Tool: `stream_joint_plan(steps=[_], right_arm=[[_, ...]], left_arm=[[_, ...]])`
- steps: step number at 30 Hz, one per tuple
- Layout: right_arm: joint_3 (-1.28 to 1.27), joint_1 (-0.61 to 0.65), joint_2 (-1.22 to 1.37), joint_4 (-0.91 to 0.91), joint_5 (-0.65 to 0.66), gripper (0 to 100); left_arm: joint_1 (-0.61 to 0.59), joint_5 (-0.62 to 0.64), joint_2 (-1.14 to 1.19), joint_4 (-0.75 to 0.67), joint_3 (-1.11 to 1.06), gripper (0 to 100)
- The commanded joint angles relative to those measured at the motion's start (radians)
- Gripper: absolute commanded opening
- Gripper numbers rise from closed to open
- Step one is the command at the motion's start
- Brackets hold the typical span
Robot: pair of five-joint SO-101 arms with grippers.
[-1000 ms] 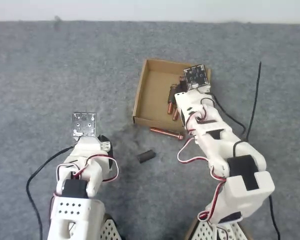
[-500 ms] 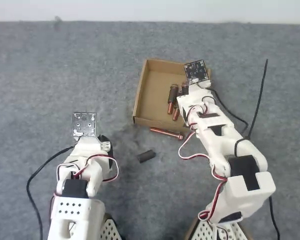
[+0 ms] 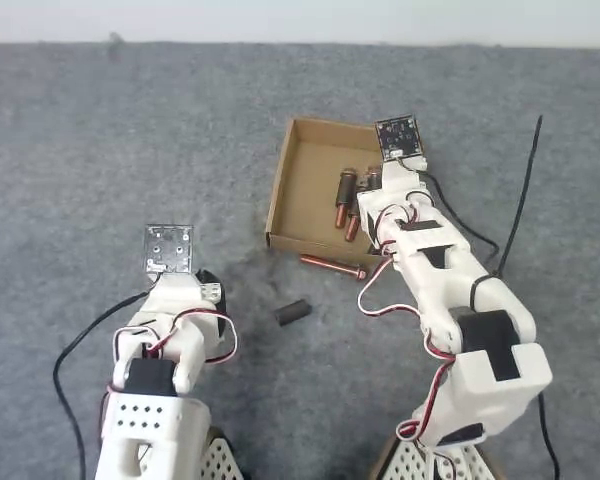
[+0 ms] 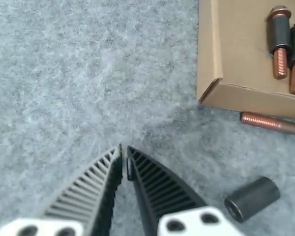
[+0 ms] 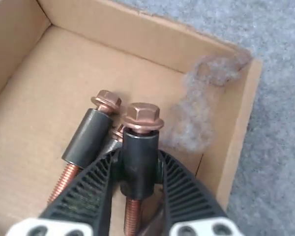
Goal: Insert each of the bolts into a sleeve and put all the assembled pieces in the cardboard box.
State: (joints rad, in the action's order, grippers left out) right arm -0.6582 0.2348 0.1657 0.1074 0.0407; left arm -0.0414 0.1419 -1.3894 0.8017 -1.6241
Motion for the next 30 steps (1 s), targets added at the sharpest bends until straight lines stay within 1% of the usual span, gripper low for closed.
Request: stream_joint_plan(steps=[1, 4, 5, 8, 14, 18, 20, 24, 27, 30], right_arm=[[0.057, -0.01, -0.067, 0.008, -0.005, 4.0], [0.072, -0.008, -0.074, 0.104, -0.005, 11.7], [0.081, -0.007, -0.077, 0.134, -0.009, 12.8], [0.109, -0.015, -0.079, 0.173, -0.012, 12.9], [0.117, -0.028, -0.085, 0.179, -0.012, 12.9], [0.11, -0.031, -0.148, 0.191, -0.012, 12.9], [0.112, -0.03, -0.194, 0.245, -0.012, 11.0], [0.112, -0.01, -0.297, 0.357, -0.012, 0.2], [0.112, 0.002, -0.354, 0.461, -0.012, 2.2], [0.112, 0.016, -0.394, 0.559, -0.011, 0.4]], left_arm=[[-0.005, -0.005, -0.017, -0.028, 0.005, 1], [-0.005, -0.005, -0.017, -0.028, 0.005, 1], [-0.005, -0.005, -0.017, -0.028, 0.005, 1], [-0.005, -0.005, -0.017, -0.028, 0.005, 1], [-0.005, -0.005, -0.017, -0.029, 0.005, 1], [-0.005, -0.005, -0.017, -0.038, 0.004, 1], [-0.005, -0.005, -0.017, -0.052, 0.001, 1], [-0.005, -0.005, -0.017, -0.057, -0.005, 1], [-0.005, -0.005, -0.017, -0.057, -0.005, 1], [-0.005, -0.005, -0.017, -0.057, -0.005, 1]])
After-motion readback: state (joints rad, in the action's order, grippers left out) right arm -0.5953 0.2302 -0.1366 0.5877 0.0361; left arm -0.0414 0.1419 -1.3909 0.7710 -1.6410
